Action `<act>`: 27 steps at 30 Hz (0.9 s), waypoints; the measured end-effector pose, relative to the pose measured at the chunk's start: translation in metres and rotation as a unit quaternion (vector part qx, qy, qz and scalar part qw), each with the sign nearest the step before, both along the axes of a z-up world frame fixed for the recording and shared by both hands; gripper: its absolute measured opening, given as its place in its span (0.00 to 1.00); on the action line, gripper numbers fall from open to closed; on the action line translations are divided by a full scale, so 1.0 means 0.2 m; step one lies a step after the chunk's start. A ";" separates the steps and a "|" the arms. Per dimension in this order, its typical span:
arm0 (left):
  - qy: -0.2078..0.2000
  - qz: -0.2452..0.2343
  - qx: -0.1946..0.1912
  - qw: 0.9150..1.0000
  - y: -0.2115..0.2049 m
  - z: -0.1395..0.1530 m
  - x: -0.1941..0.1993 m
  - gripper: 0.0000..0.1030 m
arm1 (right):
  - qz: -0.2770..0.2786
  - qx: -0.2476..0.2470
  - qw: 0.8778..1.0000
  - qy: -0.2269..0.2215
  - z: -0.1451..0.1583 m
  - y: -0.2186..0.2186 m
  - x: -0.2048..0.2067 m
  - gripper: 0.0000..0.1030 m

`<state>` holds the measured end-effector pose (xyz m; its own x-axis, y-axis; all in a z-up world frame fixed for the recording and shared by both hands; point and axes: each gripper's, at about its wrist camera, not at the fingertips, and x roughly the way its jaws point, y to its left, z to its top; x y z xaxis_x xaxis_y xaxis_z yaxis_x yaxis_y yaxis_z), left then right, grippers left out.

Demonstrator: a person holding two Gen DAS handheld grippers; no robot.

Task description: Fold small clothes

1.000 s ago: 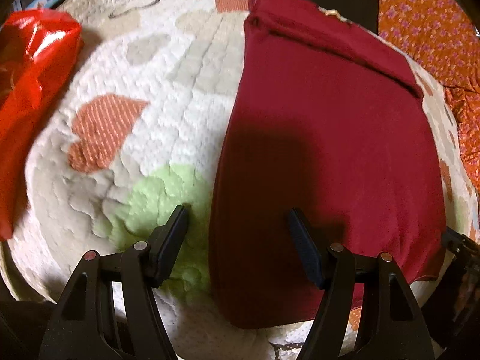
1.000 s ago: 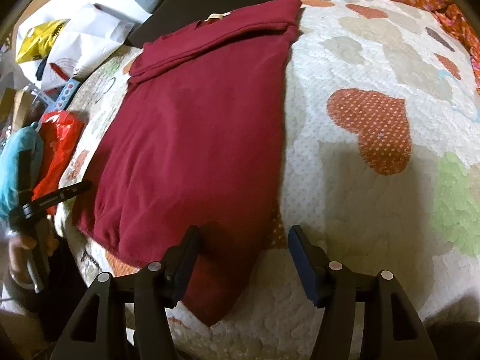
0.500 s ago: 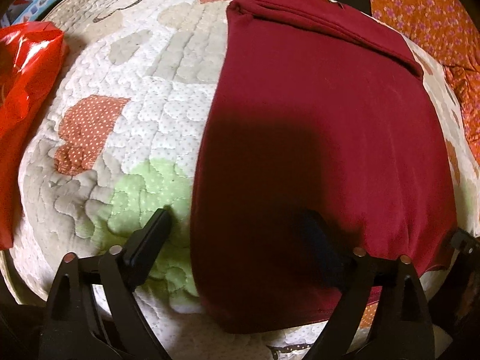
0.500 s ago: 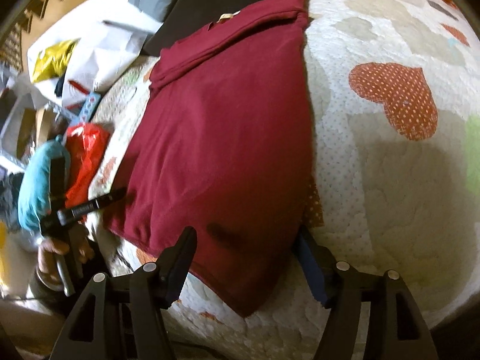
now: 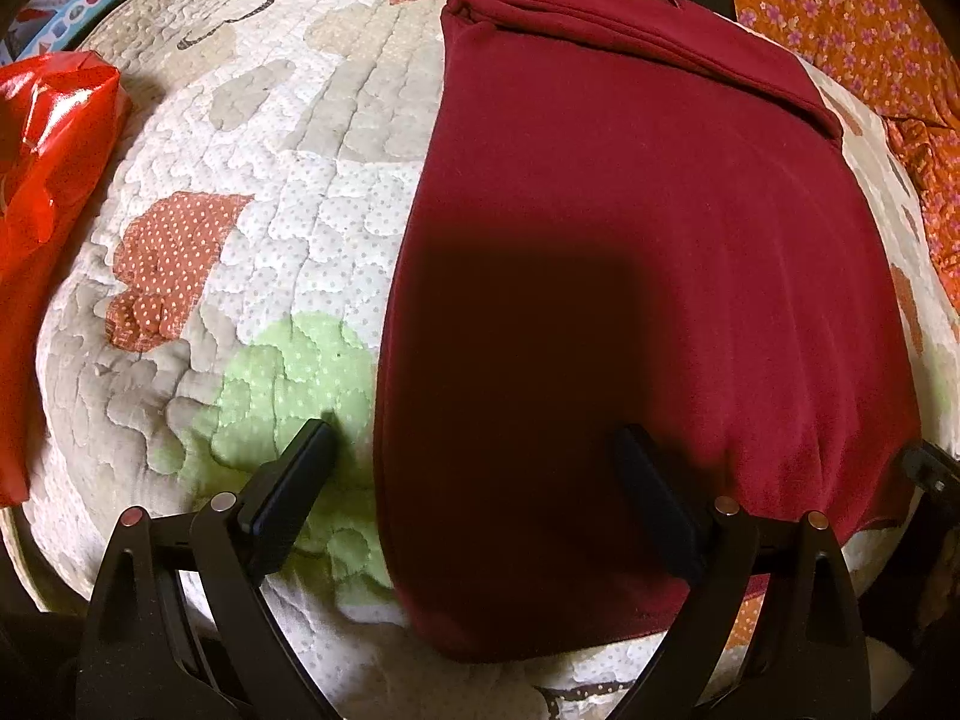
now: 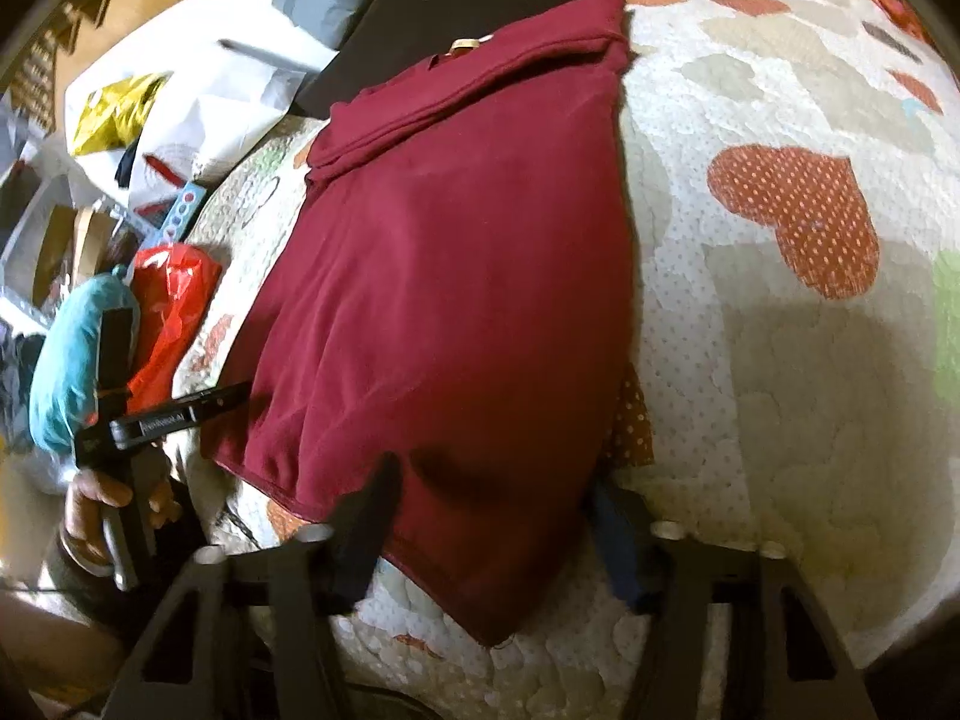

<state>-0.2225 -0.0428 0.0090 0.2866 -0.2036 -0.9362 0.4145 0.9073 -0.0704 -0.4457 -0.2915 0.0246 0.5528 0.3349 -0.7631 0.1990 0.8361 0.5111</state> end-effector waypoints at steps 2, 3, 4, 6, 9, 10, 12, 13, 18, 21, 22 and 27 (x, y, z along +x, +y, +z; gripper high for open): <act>-0.004 -0.002 -0.003 1.000 -0.01 0.01 -0.01 0.75 | 0.009 0.032 0.999 -0.003 -0.02 -0.02 0.02 0.14; -0.007 -0.004 -0.008 1.000 -0.01 0.03 -0.02 0.58 | 0.012 0.044 0.999 -0.006 -0.01 -0.02 0.02 0.11; -0.009 -0.003 -0.010 1.000 0.00 0.04 -0.02 0.38 | 0.016 0.058 0.998 -0.017 0.01 -0.03 0.02 0.11; 0.022 -0.001 -0.054 0.998 0.03 0.07 0.00 0.08 | 0.023 0.086 0.995 -0.052 0.08 -0.06 0.03 0.11; 0.047 -0.006 -0.092 0.995 0.03 0.12 0.04 0.08 | 0.034 0.104 0.989 -0.101 0.22 -0.10 0.09 0.10; 0.041 -0.010 -0.099 0.994 0.01 0.15 0.06 0.08 | 0.037 0.105 0.987 -0.114 0.26 -0.12 0.11 0.10; 0.041 -0.017 -0.117 0.992 -0.01 0.20 0.08 0.08 | 0.037 0.109 0.984 -0.135 0.33 -0.15 0.18 0.10; 0.038 -0.023 -0.125 0.991 -0.02 0.24 0.11 0.08 | 0.034 0.107 0.983 -0.146 0.36 -0.18 0.22 0.10; 0.022 -0.033 -0.149 0.988 -0.14 0.38 0.30 0.08 | 0.015 0.095 0.980 -0.173 0.44 -0.29 0.46 0.10; 0.004 -0.034 -0.159 0.987 -0.22 0.45 0.44 0.08 | -0.004 0.096 0.979 -0.182 0.47 -0.41 0.63 0.10; -0.003 -0.034 -0.165 0.986 -0.26 0.48 0.52 0.08 | -0.009 0.097 0.978 -0.184 0.47 -0.44 0.67 0.10; -0.031 -0.030 -0.168 0.985 -0.45 0.51 0.88 0.08 | -0.057 0.103 0.976 -0.184 0.43 -0.66 1.06 0.10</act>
<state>-0.0463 -0.1336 0.1117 0.3185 -0.5174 -0.7943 0.4803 0.8105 -0.3354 -0.2347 -0.4235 0.1113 0.8189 0.3807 -0.4296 0.0560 0.6918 0.7199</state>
